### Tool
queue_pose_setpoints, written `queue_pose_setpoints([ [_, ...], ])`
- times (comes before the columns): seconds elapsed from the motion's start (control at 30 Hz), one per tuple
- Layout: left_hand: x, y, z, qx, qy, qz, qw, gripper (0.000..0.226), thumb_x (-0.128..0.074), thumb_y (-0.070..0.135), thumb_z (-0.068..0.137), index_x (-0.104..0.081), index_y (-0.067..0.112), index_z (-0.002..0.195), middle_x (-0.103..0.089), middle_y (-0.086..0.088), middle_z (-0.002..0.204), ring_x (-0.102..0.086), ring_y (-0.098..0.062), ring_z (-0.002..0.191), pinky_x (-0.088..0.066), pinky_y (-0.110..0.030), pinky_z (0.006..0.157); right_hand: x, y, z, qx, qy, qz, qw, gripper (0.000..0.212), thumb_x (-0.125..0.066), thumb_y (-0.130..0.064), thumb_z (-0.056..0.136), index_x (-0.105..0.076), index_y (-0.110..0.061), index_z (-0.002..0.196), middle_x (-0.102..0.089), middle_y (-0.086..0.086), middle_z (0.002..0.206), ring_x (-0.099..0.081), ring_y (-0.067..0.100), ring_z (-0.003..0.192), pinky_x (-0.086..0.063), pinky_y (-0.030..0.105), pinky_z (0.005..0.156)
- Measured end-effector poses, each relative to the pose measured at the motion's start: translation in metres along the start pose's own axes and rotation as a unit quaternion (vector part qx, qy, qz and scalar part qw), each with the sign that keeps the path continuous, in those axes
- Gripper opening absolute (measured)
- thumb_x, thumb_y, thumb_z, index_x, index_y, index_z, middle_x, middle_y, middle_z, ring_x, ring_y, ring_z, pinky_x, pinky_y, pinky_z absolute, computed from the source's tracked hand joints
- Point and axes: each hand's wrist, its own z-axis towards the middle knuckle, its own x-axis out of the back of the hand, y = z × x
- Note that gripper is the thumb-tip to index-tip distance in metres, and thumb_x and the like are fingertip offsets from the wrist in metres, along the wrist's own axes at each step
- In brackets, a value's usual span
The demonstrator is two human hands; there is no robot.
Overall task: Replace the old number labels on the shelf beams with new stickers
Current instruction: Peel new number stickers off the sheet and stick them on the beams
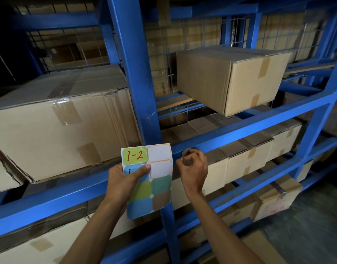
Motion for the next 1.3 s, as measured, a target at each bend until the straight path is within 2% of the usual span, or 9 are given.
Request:
queue_pose_setpoints([
  [0.07,0.001,0.001,0.001,-0.003,-0.002,-0.005,1.000,0.018,-0.080,0.023,0.075,-0.067,0.024,0.088,-0.075,0.013,0.069,-0.073,-0.004,0.062,-0.052,-0.018,0.042,-0.001,0.000,0.000,-0.001,0.000,0.001,1.000,0.019,-0.081,-0.009,0.068,-0.063,-0.013,0.069,-0.065,0.000,0.102,-0.061,0.018,0.098,-0.045,0.022,0.074],
  [0.23,0.000,0.002,0.001,-0.006,-0.001,-0.006,1.000,0.019,-0.081,0.023,0.074,-0.067,0.025,0.087,-0.075,0.011,0.074,-0.073,-0.005,0.063,-0.053,-0.019,0.044,-0.003,0.000,0.000,0.000,0.002,0.006,1.000,0.020,-0.081,-0.007,0.067,-0.062,-0.014,0.068,-0.065,0.000,0.102,-0.061,0.018,0.098,-0.046,0.022,0.075],
  [0.47,0.002,0.002,0.001,-0.003,-0.004,0.005,1.000,0.024,-0.080,0.024,0.076,-0.068,0.020,0.096,-0.075,0.002,0.093,-0.074,-0.017,0.078,-0.057,-0.029,0.057,-0.005,0.002,0.000,0.000,-0.005,-0.007,1.000,0.011,-0.079,-0.011,0.072,-0.068,-0.013,0.075,-0.062,0.002,0.107,-0.059,0.017,0.105,-0.044,0.019,0.076],
  [0.67,0.003,0.007,0.002,-0.001,-0.002,-0.011,1.000,0.023,-0.082,0.024,0.073,-0.070,0.021,0.092,-0.078,0.006,0.082,-0.075,-0.013,0.067,-0.055,-0.023,0.046,-0.002,0.006,0.001,0.024,-0.036,-0.037,0.998,0.010,-0.079,-0.014,0.074,-0.071,-0.014,0.079,-0.060,0.001,0.106,-0.058,0.017,0.103,-0.046,0.020,0.072],
  [0.83,0.000,0.008,0.003,-0.002,-0.008,-0.017,1.000,0.023,-0.082,0.024,0.072,-0.070,0.022,0.092,-0.078,0.008,0.077,-0.075,-0.011,0.067,-0.054,-0.022,0.045,0.002,0.009,0.003,0.047,-0.058,-0.060,0.995,0.013,-0.081,-0.014,0.073,-0.072,-0.012,0.082,-0.060,0.004,0.106,-0.059,0.020,0.103,-0.046,0.020,0.072],
  [0.97,0.001,0.008,0.002,-0.004,-0.008,-0.013,1.000,0.023,-0.081,0.024,0.074,-0.070,0.022,0.093,-0.078,0.006,0.083,-0.076,-0.014,0.069,-0.057,-0.026,0.048,0.001,0.010,0.003,0.043,-0.061,-0.067,0.995,0.012,-0.080,-0.016,0.074,-0.072,-0.012,0.082,-0.060,0.003,0.107,-0.058,0.019,0.104,-0.045,0.019,0.072],
  [1.2,0.003,0.010,0.001,-0.013,-0.003,-0.017,1.000,0.020,-0.081,0.025,0.075,-0.068,0.025,0.090,-0.077,0.009,0.080,-0.075,-0.012,0.066,-0.054,-0.022,0.044,0.001,0.012,0.007,0.048,-0.078,-0.081,0.992,0.012,-0.076,-0.019,0.075,-0.068,-0.016,0.083,-0.054,0.000,0.104,-0.054,0.016,0.105,-0.042,0.021,0.064],
  [1.3,0.003,0.011,0.001,-0.013,-0.004,-0.010,1.000,0.021,-0.080,0.025,0.076,-0.068,0.025,0.092,-0.076,0.005,0.088,-0.075,-0.016,0.072,-0.056,-0.026,0.049,0.002,0.012,0.008,0.050,-0.087,-0.086,0.991,0.013,-0.075,-0.022,0.077,-0.065,-0.018,0.085,-0.051,-0.001,0.106,-0.051,0.015,0.108,-0.051,0.027,0.064],
])
